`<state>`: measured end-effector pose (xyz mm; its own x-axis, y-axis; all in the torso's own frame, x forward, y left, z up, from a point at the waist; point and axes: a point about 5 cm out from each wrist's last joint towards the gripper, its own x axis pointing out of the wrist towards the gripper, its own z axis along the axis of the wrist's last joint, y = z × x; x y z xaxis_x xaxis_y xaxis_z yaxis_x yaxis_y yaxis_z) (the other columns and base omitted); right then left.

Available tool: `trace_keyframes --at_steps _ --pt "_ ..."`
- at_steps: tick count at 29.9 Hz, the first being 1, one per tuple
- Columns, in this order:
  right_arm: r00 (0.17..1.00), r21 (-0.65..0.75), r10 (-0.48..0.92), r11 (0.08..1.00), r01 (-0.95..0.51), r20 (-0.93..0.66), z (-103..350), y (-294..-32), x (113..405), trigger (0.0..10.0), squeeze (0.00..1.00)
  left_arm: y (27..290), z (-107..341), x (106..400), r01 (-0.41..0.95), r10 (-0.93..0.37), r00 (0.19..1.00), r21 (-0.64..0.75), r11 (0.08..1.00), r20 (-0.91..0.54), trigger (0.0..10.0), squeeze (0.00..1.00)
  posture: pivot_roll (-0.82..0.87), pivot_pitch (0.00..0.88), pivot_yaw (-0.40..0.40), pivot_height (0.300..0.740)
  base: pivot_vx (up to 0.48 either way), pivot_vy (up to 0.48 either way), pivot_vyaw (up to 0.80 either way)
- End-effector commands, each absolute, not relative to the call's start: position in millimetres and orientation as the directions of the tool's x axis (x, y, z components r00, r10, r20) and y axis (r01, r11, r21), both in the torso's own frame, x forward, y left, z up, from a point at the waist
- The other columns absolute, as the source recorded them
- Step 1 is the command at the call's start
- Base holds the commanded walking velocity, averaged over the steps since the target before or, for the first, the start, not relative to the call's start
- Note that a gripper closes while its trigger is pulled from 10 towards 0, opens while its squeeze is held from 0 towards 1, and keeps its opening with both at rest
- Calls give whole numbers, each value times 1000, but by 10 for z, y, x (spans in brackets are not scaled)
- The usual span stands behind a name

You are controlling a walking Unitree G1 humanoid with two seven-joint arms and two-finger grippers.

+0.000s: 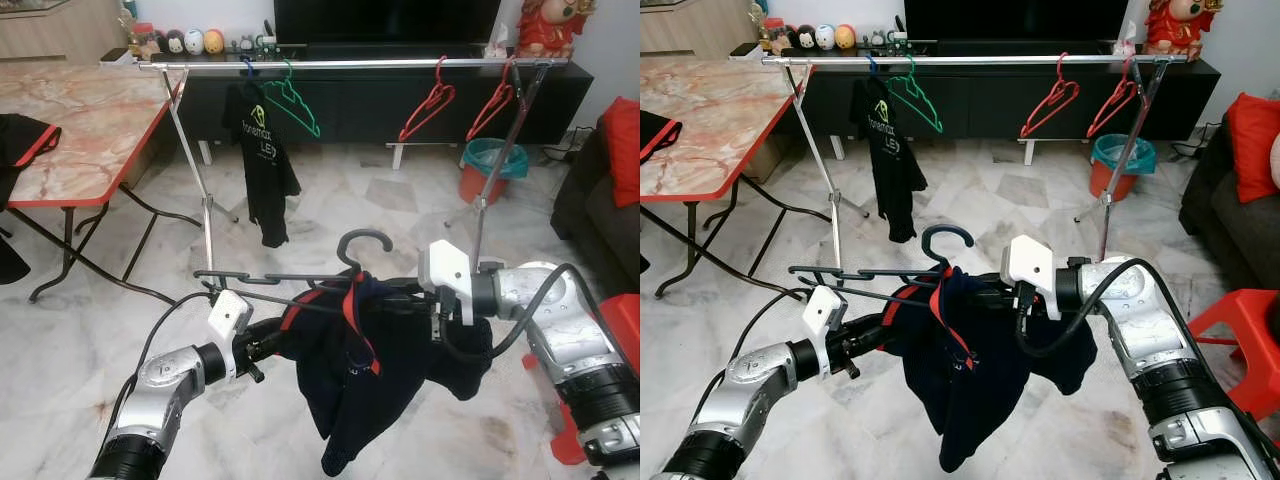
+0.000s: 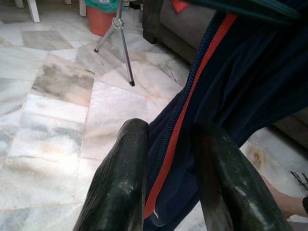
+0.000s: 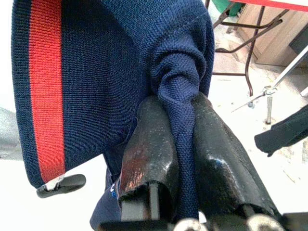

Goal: Hang hanger

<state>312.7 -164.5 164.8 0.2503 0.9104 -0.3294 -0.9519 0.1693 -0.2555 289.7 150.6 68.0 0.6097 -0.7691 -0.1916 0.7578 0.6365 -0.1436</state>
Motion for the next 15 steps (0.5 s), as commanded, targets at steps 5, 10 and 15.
trace_keyframes --at_steps 5,10,15 --pt "255 -285 922 172 -943 -290 1749 -1624 3130 0 0 1455 672 2894 781 -790 581 -138 609 -195 0 0 -95 25 21 740 0 0 0" --pt "257 -282 921 174 -943 -291 1741 -1631 3126 0 0 1473 679 2882 779 -789 584 -141 610 -189 0 0 -93 28 22 740 0 0 0" --pt "258 -279 921 176 -944 -292 1728 -1629 3121 0 0 1519 679 2866 772 -784 593 -147 618 -185 0 0 -93 28 22 740 0 0 0"
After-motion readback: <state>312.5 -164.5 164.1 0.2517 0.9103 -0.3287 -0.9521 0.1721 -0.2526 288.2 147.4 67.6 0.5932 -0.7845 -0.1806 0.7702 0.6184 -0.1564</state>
